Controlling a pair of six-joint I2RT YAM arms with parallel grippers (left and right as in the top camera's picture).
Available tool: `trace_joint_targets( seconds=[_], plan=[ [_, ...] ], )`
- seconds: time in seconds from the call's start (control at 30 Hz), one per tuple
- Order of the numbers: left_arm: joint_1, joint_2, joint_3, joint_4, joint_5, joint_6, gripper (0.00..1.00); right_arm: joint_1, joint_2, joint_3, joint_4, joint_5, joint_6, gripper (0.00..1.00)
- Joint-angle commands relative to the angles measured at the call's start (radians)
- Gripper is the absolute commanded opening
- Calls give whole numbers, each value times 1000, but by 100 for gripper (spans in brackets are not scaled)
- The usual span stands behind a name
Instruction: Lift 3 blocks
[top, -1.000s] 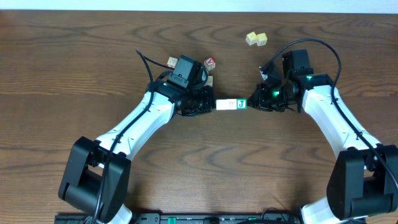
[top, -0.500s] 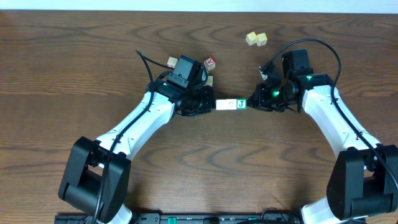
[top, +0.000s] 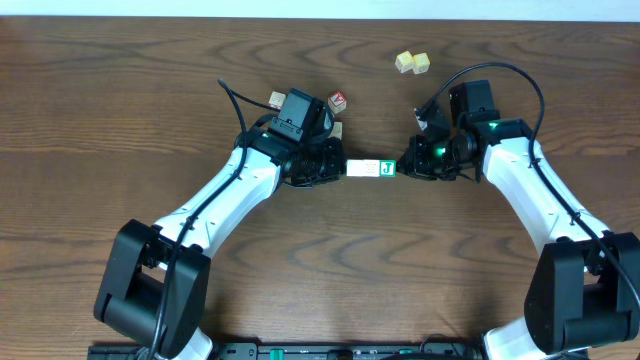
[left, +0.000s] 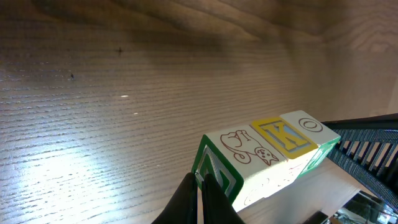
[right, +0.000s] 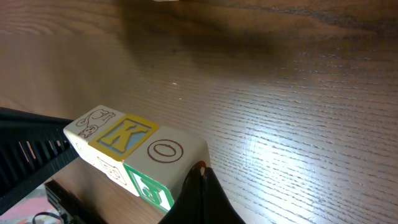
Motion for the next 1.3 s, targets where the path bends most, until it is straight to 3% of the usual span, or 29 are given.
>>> trace_joint_targets(
  seconds=[0.0,1.27],
  plan=[
    [-34,-20,12,27,119,2,7,64,-18,29,8,-199,14,1],
    [-34,-7,12,28,97,-5,7,64,-12,29,24,-171,21,1]
  ],
)
